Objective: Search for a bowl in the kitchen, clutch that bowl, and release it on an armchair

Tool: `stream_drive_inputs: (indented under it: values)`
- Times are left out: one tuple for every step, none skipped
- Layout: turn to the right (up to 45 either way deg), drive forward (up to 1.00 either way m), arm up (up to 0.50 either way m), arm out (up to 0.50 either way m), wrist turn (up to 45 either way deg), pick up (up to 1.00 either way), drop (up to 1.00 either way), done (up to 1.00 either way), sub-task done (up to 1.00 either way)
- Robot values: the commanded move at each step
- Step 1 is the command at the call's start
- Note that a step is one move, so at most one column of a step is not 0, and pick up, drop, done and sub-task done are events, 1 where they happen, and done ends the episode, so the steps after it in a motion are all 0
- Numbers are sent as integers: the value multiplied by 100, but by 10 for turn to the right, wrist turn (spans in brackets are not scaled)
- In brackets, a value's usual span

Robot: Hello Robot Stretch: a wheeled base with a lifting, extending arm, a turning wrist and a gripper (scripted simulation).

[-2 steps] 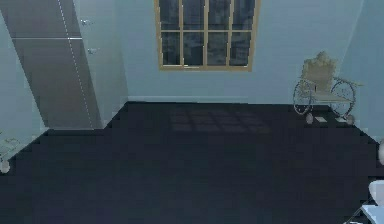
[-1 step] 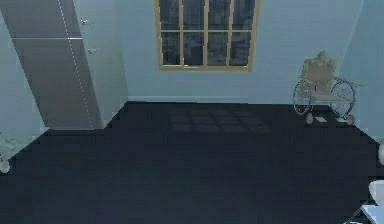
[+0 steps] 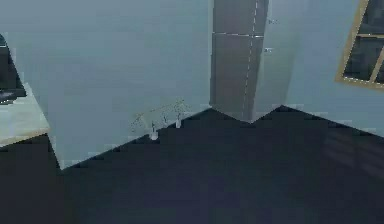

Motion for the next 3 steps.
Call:
stream_drive_inputs:
  values:
    - [-420,0,0,0,0,0,0,0,0]
    - [0,25,0,0,0,0,0,0,0]
    - [-450,0,0,0,0,0,0,0,0]
